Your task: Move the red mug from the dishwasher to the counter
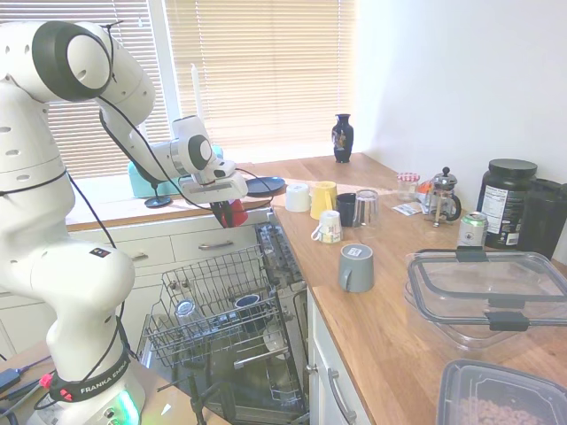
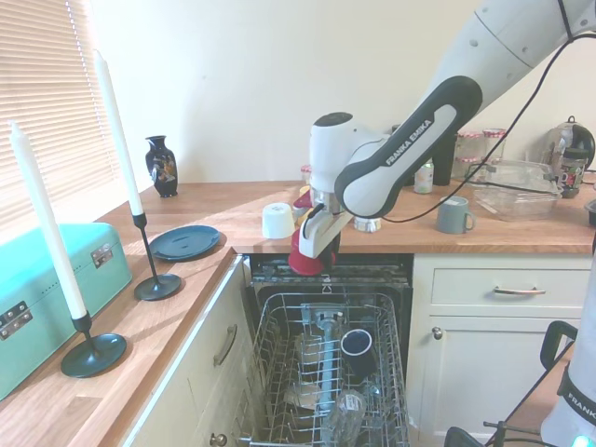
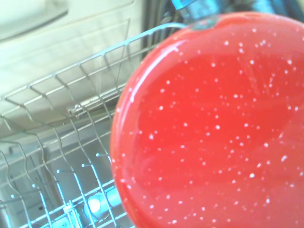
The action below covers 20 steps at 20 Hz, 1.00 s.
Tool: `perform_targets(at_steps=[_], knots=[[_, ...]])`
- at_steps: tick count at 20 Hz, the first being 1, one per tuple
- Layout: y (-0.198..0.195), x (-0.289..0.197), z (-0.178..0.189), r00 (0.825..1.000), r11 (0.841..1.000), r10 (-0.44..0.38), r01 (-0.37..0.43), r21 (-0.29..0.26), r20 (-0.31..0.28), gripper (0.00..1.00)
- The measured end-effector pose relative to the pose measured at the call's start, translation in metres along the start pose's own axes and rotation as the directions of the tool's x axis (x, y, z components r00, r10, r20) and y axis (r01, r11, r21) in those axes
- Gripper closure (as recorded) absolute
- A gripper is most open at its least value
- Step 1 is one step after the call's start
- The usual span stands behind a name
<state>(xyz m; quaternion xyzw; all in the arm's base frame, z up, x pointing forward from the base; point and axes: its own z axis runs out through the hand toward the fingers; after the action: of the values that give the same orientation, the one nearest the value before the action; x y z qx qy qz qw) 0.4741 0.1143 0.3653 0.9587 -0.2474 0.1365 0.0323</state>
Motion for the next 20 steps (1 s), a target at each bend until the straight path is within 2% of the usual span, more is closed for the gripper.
perform_targets(at_steps=[4, 11, 15, 20], knots=[[0.033, 0.025, -0.021, 0.995, 0.995, 0.096, -0.096, 0.001, 0.024, 1.00], [0.084, 0.065, -0.009, 0.967, 0.969, 0.248, -0.246, -0.036, 0.059, 1.00], [0.101, 0.091, -0.002, 0.952, 0.955, 0.297, -0.293, -0.051, 0.080, 1.00], [0.100, 0.120, 0.015, 0.942, 0.946, 0.320, -0.312, -0.084, 0.104, 1.00]])
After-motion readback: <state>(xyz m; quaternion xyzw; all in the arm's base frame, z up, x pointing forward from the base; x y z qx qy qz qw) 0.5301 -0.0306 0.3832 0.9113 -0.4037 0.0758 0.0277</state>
